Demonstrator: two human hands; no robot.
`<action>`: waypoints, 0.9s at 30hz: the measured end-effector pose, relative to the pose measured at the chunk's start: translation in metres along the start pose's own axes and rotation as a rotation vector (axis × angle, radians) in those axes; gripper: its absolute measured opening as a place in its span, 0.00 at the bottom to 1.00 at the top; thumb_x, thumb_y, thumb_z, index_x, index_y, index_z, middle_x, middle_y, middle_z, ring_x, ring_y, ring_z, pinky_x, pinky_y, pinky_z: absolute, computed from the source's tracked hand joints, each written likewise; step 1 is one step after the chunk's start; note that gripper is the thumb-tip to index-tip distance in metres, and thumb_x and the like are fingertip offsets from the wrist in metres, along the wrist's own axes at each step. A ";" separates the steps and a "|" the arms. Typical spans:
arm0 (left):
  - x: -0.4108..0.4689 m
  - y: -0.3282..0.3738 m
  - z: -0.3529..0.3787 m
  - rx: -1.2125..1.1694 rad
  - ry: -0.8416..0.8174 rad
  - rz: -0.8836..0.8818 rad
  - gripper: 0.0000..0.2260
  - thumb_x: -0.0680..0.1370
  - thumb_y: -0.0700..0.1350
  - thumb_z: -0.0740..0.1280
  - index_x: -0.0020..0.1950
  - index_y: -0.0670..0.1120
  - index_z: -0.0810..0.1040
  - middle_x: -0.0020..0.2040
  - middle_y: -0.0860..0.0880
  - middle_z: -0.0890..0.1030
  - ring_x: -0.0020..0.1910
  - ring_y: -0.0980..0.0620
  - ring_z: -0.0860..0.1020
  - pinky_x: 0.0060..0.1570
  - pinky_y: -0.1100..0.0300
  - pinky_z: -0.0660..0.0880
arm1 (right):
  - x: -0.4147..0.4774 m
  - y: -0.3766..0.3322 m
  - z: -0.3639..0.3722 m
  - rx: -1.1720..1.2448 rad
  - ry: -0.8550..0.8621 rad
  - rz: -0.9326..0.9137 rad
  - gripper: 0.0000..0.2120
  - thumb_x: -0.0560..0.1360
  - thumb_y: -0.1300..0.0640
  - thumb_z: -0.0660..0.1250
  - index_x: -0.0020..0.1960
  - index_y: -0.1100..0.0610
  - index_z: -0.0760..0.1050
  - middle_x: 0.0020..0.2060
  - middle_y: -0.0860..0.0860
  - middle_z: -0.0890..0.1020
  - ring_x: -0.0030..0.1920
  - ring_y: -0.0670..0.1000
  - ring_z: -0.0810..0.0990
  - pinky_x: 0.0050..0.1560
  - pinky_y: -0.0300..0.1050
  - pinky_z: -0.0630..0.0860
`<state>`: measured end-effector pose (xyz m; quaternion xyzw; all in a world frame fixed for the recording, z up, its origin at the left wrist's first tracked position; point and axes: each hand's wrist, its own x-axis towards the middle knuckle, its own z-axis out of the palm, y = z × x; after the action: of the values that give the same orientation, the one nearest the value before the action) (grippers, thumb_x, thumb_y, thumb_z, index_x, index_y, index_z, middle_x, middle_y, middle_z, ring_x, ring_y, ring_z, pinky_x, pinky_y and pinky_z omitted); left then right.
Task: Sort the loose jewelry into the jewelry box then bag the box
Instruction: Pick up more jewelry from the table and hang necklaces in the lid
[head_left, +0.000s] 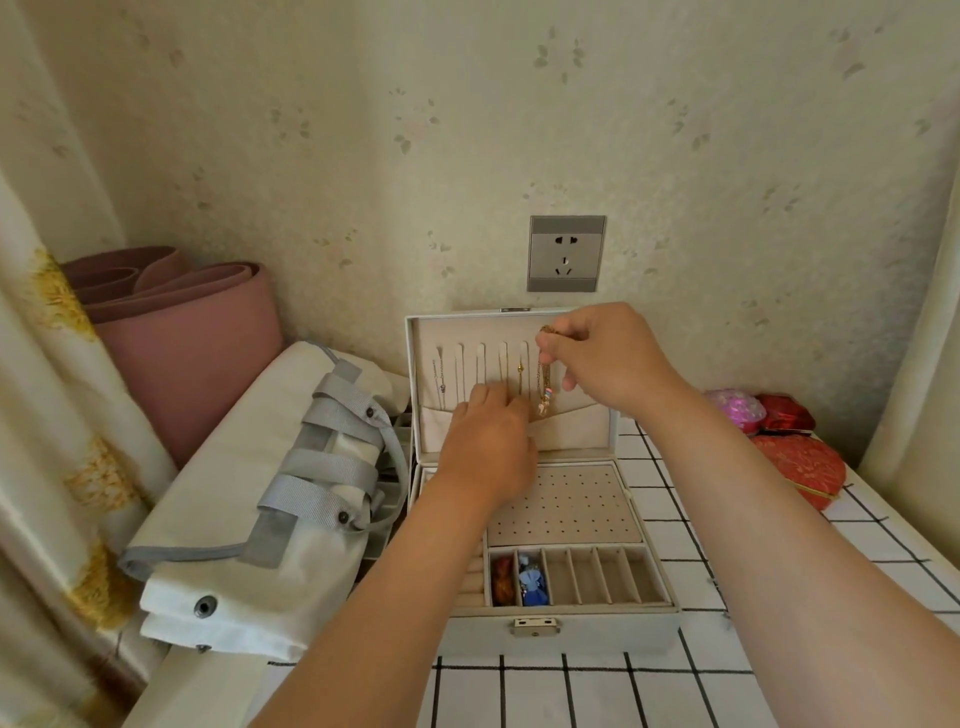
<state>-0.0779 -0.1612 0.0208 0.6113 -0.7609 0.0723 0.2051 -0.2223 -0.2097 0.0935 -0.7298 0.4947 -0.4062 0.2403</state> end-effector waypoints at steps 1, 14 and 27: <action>0.001 0.000 -0.001 0.008 0.004 -0.003 0.15 0.79 0.47 0.62 0.65 0.46 0.73 0.63 0.47 0.70 0.63 0.46 0.66 0.61 0.53 0.65 | 0.000 0.003 0.001 -0.005 -0.002 -0.009 0.09 0.78 0.54 0.69 0.41 0.54 0.83 0.37 0.53 0.86 0.26 0.46 0.80 0.26 0.35 0.70; 0.003 -0.004 -0.004 -0.029 -0.024 -0.039 0.11 0.79 0.50 0.61 0.58 0.48 0.77 0.56 0.49 0.76 0.59 0.48 0.70 0.58 0.52 0.65 | -0.013 0.036 0.020 -0.430 -0.254 -0.015 0.07 0.77 0.57 0.69 0.49 0.50 0.85 0.45 0.46 0.85 0.47 0.49 0.82 0.52 0.48 0.80; -0.001 0.005 -0.014 -0.069 -0.071 -0.043 0.15 0.79 0.51 0.61 0.64 0.48 0.76 0.59 0.49 0.77 0.60 0.47 0.71 0.58 0.51 0.66 | -0.038 0.038 -0.011 -0.305 -0.260 0.011 0.13 0.78 0.58 0.69 0.61 0.50 0.81 0.57 0.45 0.82 0.56 0.44 0.79 0.59 0.39 0.73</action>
<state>-0.0793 -0.1537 0.0341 0.6223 -0.7563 0.0199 0.2006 -0.2585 -0.1891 0.0572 -0.8013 0.5192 -0.2276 0.1910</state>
